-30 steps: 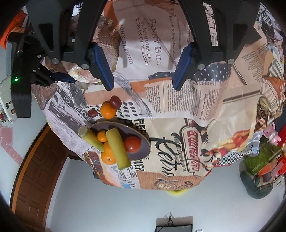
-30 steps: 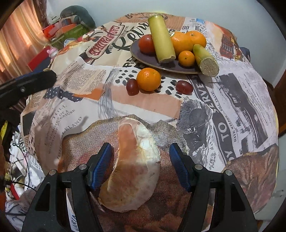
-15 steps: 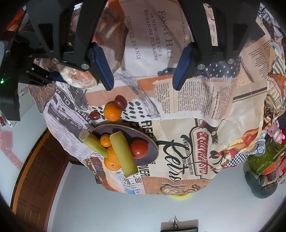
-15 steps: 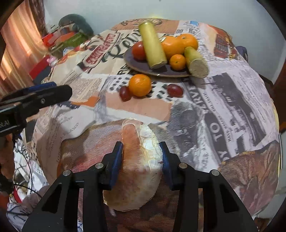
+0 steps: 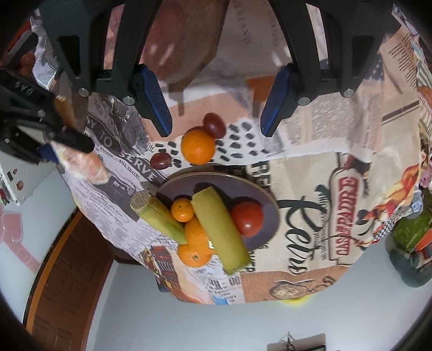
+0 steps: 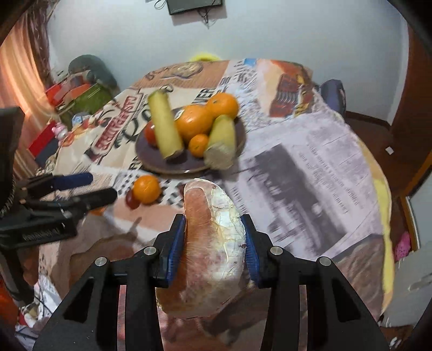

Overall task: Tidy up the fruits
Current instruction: 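Grasp the wrapped pomelo with the right gripper while the left gripper grasps a mandarin, then place the mandarin on the plate with the left gripper while the right gripper sets the pomelo there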

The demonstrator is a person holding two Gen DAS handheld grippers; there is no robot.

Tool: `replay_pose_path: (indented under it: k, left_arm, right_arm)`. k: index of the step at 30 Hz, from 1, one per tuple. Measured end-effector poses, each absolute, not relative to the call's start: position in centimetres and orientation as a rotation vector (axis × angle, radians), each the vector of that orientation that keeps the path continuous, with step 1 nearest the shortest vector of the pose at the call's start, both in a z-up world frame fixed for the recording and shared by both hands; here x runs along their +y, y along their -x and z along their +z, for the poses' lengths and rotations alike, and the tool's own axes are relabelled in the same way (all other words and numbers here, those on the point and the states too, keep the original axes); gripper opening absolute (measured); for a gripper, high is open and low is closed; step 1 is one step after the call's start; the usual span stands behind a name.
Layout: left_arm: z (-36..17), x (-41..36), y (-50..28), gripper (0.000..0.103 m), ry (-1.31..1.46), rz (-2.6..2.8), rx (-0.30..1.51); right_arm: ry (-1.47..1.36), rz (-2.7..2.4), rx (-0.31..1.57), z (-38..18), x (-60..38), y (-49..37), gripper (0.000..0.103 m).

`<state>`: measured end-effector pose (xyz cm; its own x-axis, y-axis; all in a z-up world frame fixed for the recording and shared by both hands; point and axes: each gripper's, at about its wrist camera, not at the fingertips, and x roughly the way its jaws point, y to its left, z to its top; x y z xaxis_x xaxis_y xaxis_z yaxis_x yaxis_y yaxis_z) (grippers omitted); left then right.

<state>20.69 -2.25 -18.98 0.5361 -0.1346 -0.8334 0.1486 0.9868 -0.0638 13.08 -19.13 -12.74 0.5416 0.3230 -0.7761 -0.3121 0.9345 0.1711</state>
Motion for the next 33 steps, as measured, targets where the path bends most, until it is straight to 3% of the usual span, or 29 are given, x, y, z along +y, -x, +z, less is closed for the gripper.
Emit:
replay_pose_path:
  k: [6,13,33]
  left_arm:
    - [-21.3,-3.6,-23.6,0.064,-0.011,-0.203,1.06]
    - [-22.7,-4.6,-24.7,0.038,-0.04,-0.214,1.074]
    - [-16.4,0.8,-24.6,0.037,0.011,-0.147,0.911]
  right_arm:
    - [-0.035,0.363,0.929,-13.0,-20.4,-14.2,0.038]
    - [-0.033,0.365,0.93,-12.9,-20.6,-14.4,0.038]
    - [0.0,0.415,0.809,-8.5,-18.1,-18.3,0.038]
